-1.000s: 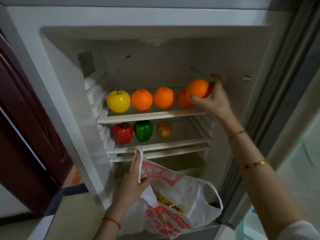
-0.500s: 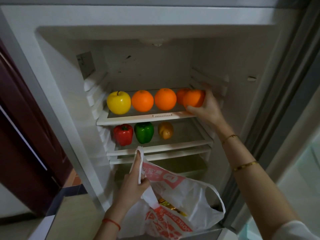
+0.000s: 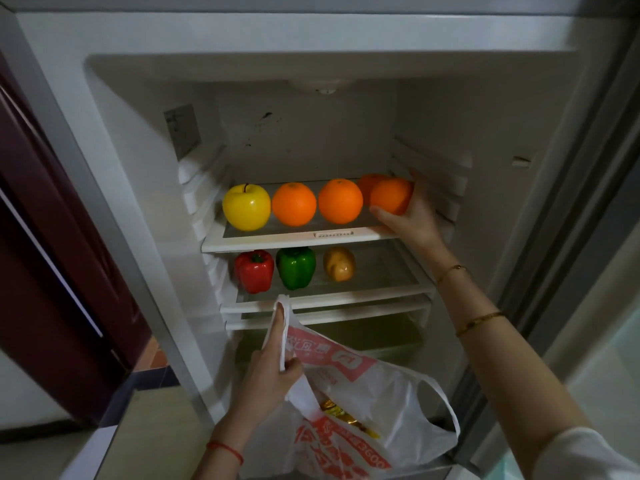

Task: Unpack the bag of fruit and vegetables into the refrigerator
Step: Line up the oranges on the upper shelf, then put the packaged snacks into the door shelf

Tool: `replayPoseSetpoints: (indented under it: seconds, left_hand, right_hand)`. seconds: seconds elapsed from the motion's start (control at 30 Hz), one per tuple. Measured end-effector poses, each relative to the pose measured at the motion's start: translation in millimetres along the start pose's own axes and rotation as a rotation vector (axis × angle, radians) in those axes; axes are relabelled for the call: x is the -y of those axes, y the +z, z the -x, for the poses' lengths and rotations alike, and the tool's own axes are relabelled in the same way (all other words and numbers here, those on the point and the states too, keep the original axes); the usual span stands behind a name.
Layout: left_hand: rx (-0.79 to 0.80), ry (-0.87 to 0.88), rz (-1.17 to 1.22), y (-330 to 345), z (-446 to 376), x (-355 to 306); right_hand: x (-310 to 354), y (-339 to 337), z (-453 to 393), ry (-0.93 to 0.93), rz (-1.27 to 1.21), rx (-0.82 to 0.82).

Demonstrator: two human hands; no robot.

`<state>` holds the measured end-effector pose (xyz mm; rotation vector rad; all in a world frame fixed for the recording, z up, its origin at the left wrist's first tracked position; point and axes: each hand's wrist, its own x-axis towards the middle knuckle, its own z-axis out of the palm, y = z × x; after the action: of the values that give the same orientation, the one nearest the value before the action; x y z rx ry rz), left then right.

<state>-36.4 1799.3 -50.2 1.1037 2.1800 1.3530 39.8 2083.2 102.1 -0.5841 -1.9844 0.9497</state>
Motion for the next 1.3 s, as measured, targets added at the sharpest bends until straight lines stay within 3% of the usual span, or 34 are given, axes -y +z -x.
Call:
replayPoseSetpoints:
  seconds: [0.37, 0.47, 0.57, 0.63, 0.7, 0.97, 1.17, 1.3]
  left_hand:
    - [-0.023, 0.033, 0.075, -4.7, 13.9, 1.7]
    - [-0.012, 0.025, 0.084, -5.2, 16.9, 2.2]
    - [0.009, 0.035, 0.096, -4.9, 21.8, 3.4]
    - [0.020, 0.058, 0.091, -4.2, 25.7, 2.1]
    - [0.023, 0.095, 0.076, -3.3, 30.1, 1.7]
    - [0.156, 0.083, 0.035, -0.5, 57.7, 6.2]
    - [0.205, 0.058, 0.013, 2.9, 73.1, 13.6]
    - [0.191, 0.034, -0.003, 4.0, 73.8, 19.7]
  right_hand:
    - [-2.1, -6.0, 19.4, 0.006, -0.029, -0.035]
    - [2.3, -10.3, 38.3, -0.051, 0.065, -0.177]
    - [11.5, -8.2, 67.2, -0.294, 0.146, -0.339]
    - [13.0, 1.0, 95.0, -0.403, 0.112, -0.209]
    - [6.8, 16.4, 125.3, -0.399, 0.084, 0.014]
    - [-93.0, 84.2, 221.1, -0.095, 0.373, 0.745]
    - [-145.5, 98.5, 245.3, 0.207, 0.649, 0.931]
    - [-177.0, 100.3, 254.1, 0.262, 0.738, 1.027]
